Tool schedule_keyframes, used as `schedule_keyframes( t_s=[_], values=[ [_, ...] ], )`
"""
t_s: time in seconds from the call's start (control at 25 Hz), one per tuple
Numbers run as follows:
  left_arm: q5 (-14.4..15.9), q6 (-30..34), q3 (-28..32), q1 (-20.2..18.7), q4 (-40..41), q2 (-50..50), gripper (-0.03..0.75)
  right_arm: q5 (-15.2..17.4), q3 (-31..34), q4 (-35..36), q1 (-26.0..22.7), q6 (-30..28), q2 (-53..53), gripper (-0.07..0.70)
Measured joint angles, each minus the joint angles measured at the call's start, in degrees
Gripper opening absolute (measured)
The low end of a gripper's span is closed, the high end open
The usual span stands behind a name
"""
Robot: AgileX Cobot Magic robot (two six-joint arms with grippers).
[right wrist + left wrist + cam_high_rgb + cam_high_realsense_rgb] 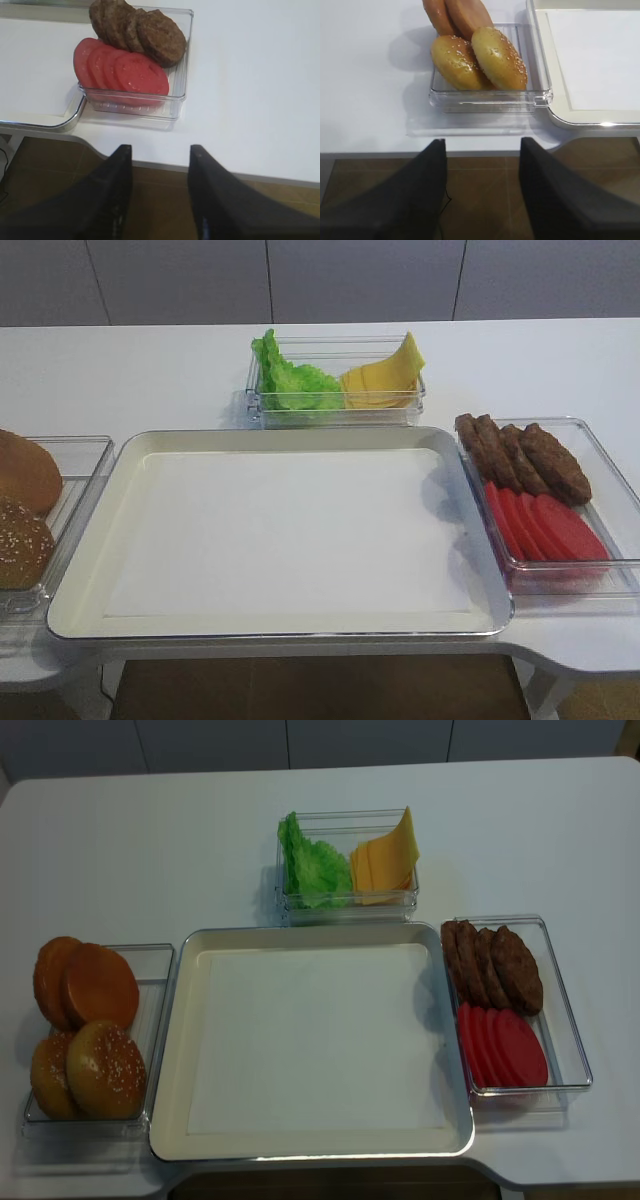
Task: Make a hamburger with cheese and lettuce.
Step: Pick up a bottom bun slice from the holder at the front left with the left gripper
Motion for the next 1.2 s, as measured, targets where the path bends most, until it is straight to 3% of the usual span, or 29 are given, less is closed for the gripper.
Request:
schedule_keyframes(
  t_s=[0.52, 0.72, 0.88, 1.2],
  values=[
    [0.1, 0.8, 0.0, 0.0, 0.0, 0.0, 0.354, 0.0, 0.0, 0.0, 0.0, -0.1, 0.0, 0.299],
    [2.5, 0.8, -1.2, 0.0, 0.0, 0.0, 0.354, 0.0, 0.0, 0.0, 0.0, -0.1, 0.0, 0.299],
    [5.1, -0.2, -3.9, 0.0, 0.0, 0.4, 0.354, 0.0, 0.0, 0.0, 0.0, -0.1, 0.0, 0.299],
    [5.4, -1.2, -10.3, 0.0, 0.0, 11.5, 0.354, 0.0, 0.0, 0.0, 0.0, -0.1, 0.0, 0.299]
  ],
)
